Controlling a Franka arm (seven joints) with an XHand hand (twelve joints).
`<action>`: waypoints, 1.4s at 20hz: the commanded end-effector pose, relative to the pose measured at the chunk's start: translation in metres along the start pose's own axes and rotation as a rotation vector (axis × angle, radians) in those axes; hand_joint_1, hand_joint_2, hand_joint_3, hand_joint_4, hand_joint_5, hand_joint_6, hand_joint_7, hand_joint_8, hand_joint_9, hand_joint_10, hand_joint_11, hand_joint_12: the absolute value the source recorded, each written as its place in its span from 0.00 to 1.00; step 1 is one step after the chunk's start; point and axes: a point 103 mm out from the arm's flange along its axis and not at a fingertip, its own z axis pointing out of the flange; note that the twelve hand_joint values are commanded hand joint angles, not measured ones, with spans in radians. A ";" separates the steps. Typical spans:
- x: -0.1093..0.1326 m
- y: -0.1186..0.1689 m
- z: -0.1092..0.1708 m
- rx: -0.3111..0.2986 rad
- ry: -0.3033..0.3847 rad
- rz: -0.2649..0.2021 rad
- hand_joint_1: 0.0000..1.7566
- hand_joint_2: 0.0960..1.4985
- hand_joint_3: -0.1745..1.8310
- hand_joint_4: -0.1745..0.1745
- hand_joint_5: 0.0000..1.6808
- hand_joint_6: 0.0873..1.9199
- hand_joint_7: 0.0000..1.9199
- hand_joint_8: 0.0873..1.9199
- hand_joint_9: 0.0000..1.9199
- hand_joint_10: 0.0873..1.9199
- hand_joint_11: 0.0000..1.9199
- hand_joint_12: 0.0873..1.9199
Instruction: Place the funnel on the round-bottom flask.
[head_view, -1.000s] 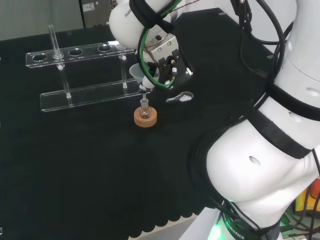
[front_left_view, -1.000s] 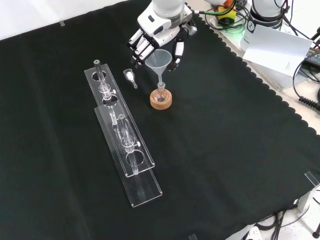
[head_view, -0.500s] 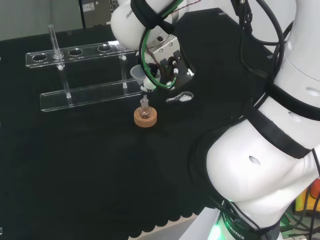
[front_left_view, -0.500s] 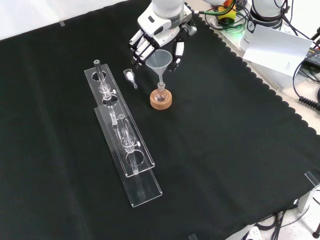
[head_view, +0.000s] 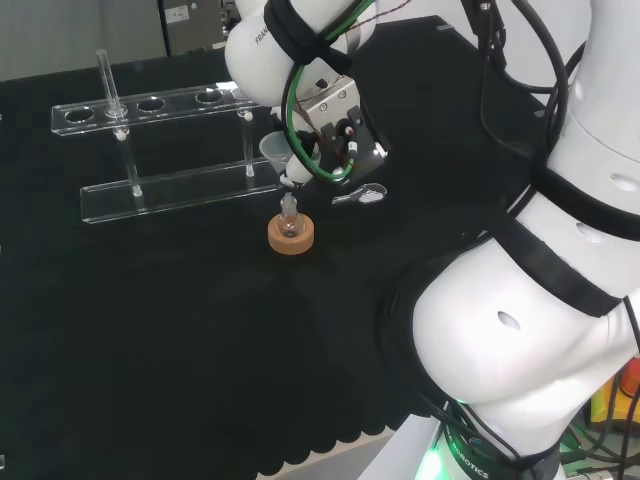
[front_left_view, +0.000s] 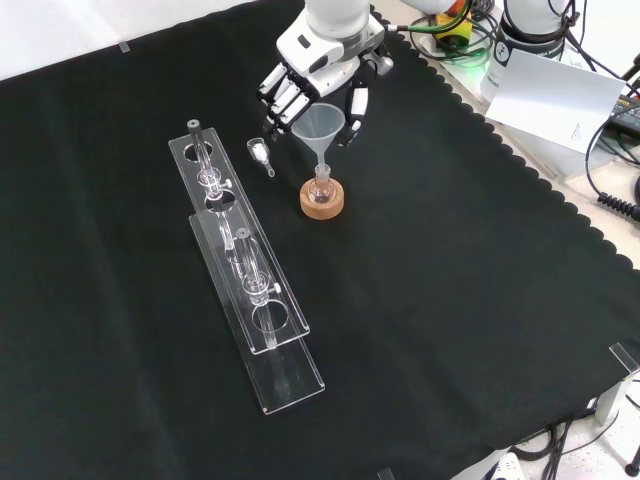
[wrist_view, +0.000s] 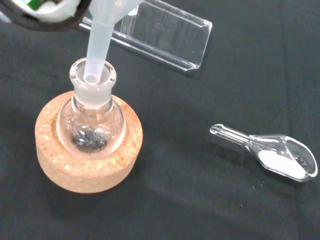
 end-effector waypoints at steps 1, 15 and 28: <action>-0.003 0.000 0.001 -0.031 0.007 -0.011 0.42 0.42 0.35 0.36 0.26 0.35 0.19 0.35 0.39 0.31 0.19 0.67; -0.004 0.001 0.006 -0.018 -0.022 0.013 0.43 0.42 0.35 0.36 0.26 0.35 0.19 0.35 0.39 0.31 0.19 0.67; 0.008 -0.001 0.006 0.021 -0.043 -0.005 0.42 0.41 0.35 0.36 0.25 0.34 0.18 0.35 0.38 0.31 0.19 0.67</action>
